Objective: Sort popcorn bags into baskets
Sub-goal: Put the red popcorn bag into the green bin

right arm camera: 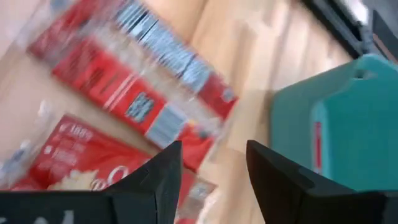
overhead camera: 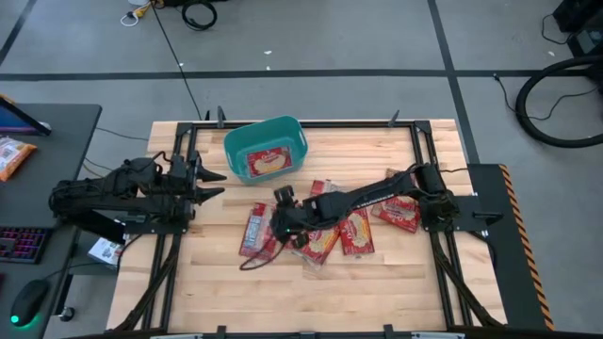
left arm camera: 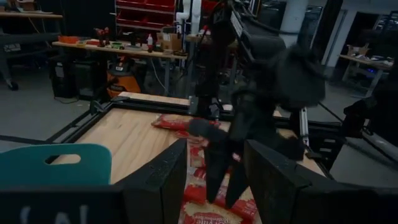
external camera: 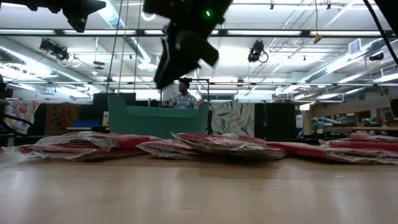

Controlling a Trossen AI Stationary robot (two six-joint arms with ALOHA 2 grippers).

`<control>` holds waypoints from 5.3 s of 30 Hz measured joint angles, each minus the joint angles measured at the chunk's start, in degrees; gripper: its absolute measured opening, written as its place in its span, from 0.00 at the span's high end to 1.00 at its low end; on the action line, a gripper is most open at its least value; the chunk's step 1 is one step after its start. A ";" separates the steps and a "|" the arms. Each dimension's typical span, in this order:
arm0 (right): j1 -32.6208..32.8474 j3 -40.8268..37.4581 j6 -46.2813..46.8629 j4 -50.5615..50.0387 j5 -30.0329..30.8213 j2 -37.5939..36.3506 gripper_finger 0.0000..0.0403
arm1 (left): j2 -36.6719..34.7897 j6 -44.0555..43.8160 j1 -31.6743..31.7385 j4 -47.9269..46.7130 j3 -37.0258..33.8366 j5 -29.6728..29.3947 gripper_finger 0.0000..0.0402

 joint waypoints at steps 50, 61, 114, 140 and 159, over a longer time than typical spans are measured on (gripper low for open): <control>1.75 -19.94 -16.80 25.52 -2.84 0.15 0.46 | 60.35 -9.14 -7.15 4.50 -0.24 3.96 0.59; 1.25 -19.94 -17.29 25.75 -4.93 0.15 0.47 | 65.32 -6.57 -7.11 15.59 -0.42 3.82 0.59; -5.64 -8.01 24.85 0.79 -19.21 -9.58 0.99 | 42.32 18.12 -17.18 13.71 -0.37 -16.32 0.28; -8.41 -7.24 31.09 7.77 -29.67 -10.13 0.90 | 42.45 7.09 -15.59 14.25 -0.37 -14.07 0.88; 4.54 -3.44 9.48 0.64 23.15 -17.76 0.62 | 42.19 -10.06 1.86 35.56 -0.37 3.08 0.92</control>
